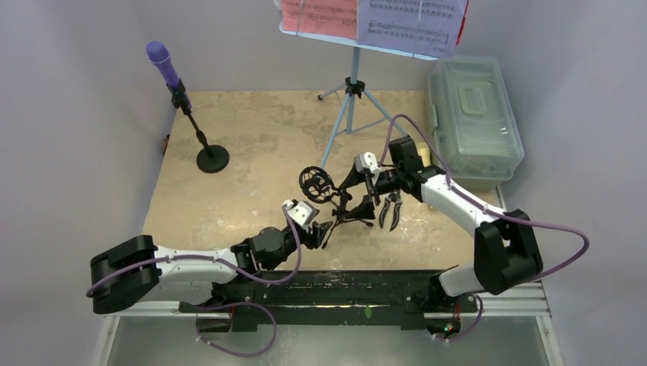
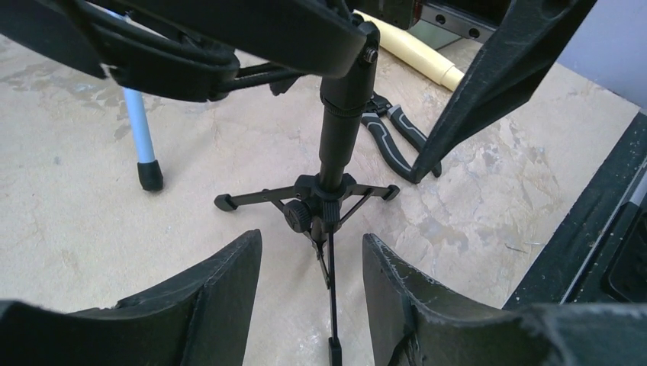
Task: Pack up the instrument practice props
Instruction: Pick up the microphone stand at the center of the board.
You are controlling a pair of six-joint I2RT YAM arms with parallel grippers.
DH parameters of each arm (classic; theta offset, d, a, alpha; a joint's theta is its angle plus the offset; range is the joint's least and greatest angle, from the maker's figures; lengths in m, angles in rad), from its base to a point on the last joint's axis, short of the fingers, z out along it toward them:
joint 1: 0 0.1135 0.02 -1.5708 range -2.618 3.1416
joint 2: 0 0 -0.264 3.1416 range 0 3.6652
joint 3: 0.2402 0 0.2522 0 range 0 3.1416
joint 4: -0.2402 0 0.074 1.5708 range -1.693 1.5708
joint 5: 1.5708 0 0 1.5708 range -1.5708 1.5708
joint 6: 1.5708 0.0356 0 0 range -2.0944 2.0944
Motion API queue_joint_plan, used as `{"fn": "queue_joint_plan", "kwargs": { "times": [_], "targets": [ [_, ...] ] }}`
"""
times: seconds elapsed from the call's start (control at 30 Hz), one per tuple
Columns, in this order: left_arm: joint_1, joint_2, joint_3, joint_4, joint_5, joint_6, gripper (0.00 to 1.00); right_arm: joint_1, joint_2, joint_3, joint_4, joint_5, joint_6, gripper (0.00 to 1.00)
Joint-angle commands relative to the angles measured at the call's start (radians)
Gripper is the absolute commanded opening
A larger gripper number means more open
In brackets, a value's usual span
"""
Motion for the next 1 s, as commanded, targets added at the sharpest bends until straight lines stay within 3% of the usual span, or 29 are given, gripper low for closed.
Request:
{"fn": "queue_joint_plan", "kwargs": {
  "times": [0.0, 0.47, 0.57, 0.8, 0.87, 0.97],
  "targets": [
    [0.007, -0.060, -0.005, -0.024, -0.009, -0.025, 0.50, 0.032, 0.024, 0.049, 0.056, -0.024, 0.051, 0.90],
    [0.006, -0.131, -0.015, -0.053, -0.003, -0.029, 0.49, 0.039, 0.048, 0.029, 0.127, 0.031, 0.101, 0.54],
    [0.007, -0.151, -0.018, -0.062, -0.002, -0.028, 0.49, 0.038, 0.039, 0.031, 0.098, 0.038, 0.057, 0.42],
    [0.005, -0.195, -0.024, -0.082, 0.000, -0.025, 0.49, 0.031, -0.004, 0.052, 0.011, -0.001, -0.014, 0.06],
    [0.007, -0.203, -0.024, -0.089, 0.001, -0.025, 0.49, 0.023, -0.012, 0.067, -0.049, -0.040, -0.060, 0.00],
    [0.005, -0.212, -0.024, -0.093, 0.000, -0.020, 0.49, 0.016, -0.028, 0.079, -0.122, -0.060, -0.139, 0.00]
  ]
}}
